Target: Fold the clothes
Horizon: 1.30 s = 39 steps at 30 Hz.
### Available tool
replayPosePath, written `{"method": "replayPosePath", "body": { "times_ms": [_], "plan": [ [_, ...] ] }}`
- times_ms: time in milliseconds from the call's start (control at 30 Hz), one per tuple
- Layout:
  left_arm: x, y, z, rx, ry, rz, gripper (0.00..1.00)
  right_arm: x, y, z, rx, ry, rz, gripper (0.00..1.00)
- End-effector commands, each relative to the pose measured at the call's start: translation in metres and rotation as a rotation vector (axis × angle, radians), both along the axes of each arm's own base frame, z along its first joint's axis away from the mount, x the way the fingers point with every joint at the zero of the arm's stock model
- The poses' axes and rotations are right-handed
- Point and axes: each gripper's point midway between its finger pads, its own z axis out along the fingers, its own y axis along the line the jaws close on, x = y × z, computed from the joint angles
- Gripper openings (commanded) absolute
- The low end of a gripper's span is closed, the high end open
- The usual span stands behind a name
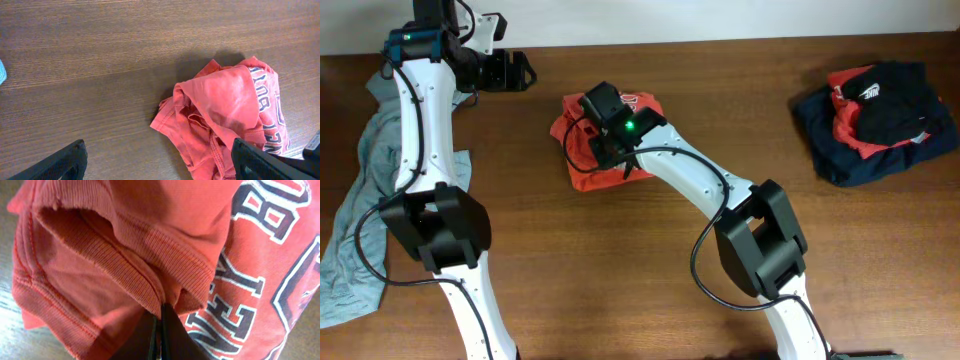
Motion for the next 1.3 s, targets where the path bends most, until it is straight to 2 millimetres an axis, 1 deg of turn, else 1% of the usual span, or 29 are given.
{"method": "replayPosePath", "body": {
  "times_ms": [0, 167, 233, 333, 367, 400, 467, 567, 667, 733, 800, 867, 967, 1067, 1133, 1167, 1200, 1267],
  "plan": [
    [0.002, 0.005, 0.002, 0.006, -0.007, 0.013, 0.92, -0.014, 0.021, -0.001, 0.025, 0.023, 0.045, 0.04],
    [0.003, 0.005, 0.003, 0.009, -0.010, 0.015, 0.92, -0.035, 0.042, -0.002, 0.021, 0.036, 0.099, 0.04],
    [0.003, 0.007, 0.002, 0.020, -0.009, 0.020, 0.92, -0.040, 0.048, -0.002, 0.021, 0.035, 0.115, 0.04],
    [0.003, 0.009, 0.001, 0.029, -0.008, 0.025, 0.92, -0.044, 0.053, -0.002, 0.028, 0.041, 0.127, 0.05],
    [0.003, 0.009, 0.001, 0.029, -0.007, 0.025, 0.92, -0.045, 0.053, -0.002, 0.031, 0.045, 0.129, 0.20],
    [0.003, 0.009, 0.001, 0.029, -0.008, 0.025, 0.92, -0.047, 0.055, -0.002, 0.039, 0.052, 0.135, 0.38],
    [0.003, 0.009, 0.001, 0.029, -0.008, 0.025, 0.92, -0.050, 0.058, -0.003, 0.057, 0.067, 0.147, 0.61],
    [0.003, 0.009, 0.001, 0.029, -0.007, 0.025, 0.92, -0.055, 0.063, -0.001, 0.079, 0.086, 0.181, 0.74],
    [0.003, 0.009, 0.001, 0.029, -0.007, 0.025, 0.92, -0.062, 0.070, 0.007, 0.107, 0.099, 0.259, 0.79],
    [0.003, 0.009, 0.001, 0.029, -0.007, 0.025, 0.92, -0.062, 0.070, 0.019, 0.118, 0.086, 0.266, 0.81],
    [0.002, 0.009, 0.001, 0.029, -0.005, 0.025, 0.92, -0.059, 0.069, 0.034, 0.135, 0.065, 0.261, 0.90],
    [0.001, 0.006, -0.001, 0.023, 0.003, 0.020, 0.92, -0.049, 0.062, 0.058, 0.166, 0.032, 0.228, 1.00],
    [-0.006, -0.001, -0.012, 0.013, 0.048, 0.006, 0.93, -0.027, 0.038, 0.094, 0.223, -0.012, 0.137, 0.99],
    [-0.017, -0.010, -0.032, 0.001, 0.118, -0.009, 0.93, -0.005, 0.002, 0.128, 0.288, -0.041, 0.043, 0.99],
    [-0.024, -0.019, -0.045, -0.041, 0.157, -0.029, 0.93, 0.007, -0.022, 0.142, 0.338, -0.041, 0.007, 0.99],
    [-0.026, -0.024, -0.050, -0.069, 0.171, -0.040, 0.93, 0.012, -0.034, 0.146, 0.354, -0.035, -0.012, 0.99],
    [-0.028, -0.029, -0.056, -0.099, 0.183, -0.050, 0.93, 0.018, -0.047, 0.149, 0.367, -0.030, -0.038, 0.99],
    [-0.034, -0.038, -0.067, -0.152, 0.213, -0.066, 0.93, 0.028, -0.076, 0.147, 0.383, -0.005, -0.110, 0.99]
  ]
}}
